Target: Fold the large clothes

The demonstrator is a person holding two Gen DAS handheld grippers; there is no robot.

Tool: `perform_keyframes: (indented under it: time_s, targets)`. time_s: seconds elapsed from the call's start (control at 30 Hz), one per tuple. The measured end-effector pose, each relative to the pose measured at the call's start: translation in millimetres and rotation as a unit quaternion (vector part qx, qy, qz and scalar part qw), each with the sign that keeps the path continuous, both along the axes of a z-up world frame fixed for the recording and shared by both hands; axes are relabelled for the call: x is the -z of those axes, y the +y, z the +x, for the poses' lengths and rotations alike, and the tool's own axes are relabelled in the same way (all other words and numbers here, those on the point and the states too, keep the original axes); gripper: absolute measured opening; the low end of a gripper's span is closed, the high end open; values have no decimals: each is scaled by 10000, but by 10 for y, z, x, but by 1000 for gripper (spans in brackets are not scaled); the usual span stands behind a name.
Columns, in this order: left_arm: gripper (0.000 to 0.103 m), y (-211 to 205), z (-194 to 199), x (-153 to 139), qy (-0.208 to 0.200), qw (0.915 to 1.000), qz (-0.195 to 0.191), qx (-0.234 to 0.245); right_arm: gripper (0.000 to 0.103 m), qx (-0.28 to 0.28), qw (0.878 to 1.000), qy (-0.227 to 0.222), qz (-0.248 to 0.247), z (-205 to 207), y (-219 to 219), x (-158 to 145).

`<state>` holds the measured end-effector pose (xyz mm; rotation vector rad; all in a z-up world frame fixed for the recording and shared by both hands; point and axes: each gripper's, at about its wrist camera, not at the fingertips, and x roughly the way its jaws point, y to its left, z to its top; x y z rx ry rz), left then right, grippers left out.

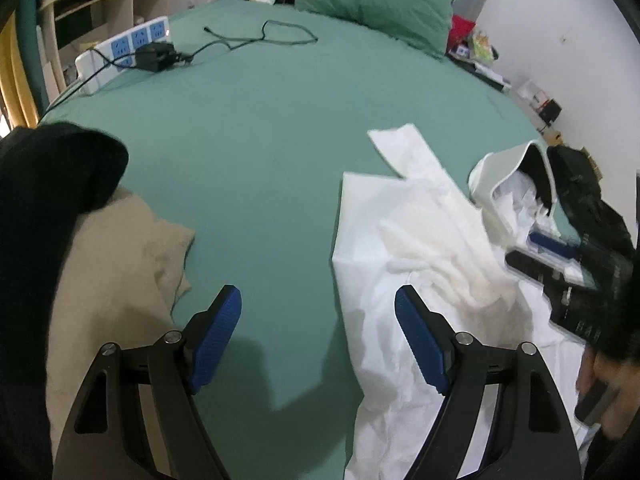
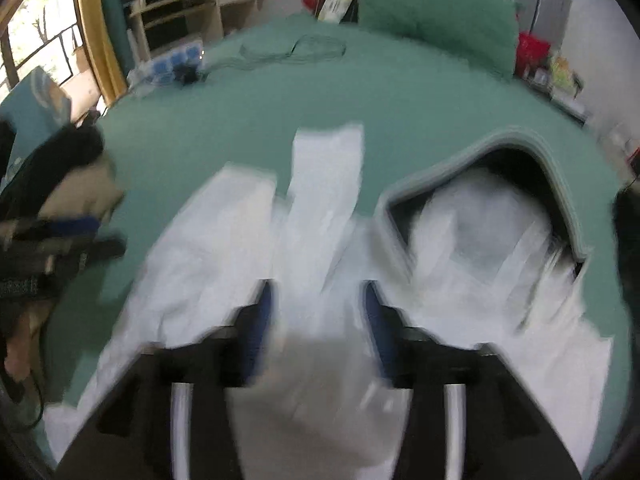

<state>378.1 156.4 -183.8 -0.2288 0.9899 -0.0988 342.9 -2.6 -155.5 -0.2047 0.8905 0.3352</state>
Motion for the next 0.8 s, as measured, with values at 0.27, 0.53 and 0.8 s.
perform_keyframes:
  time_s: [0.27,0.53,0.8]
  targets:
    - [83,85,197,112,149,9997,-176,-102,66,-225,9997,-20,116,1042,451,113]
    - [83,91,313,153,286,9992,-181,-232,51,-542,9981,292,-75,1408,734,643]
    - [83,-122,271,178,340,9994,91,-19,4,-556,9976,-408,4,1093,559,20]
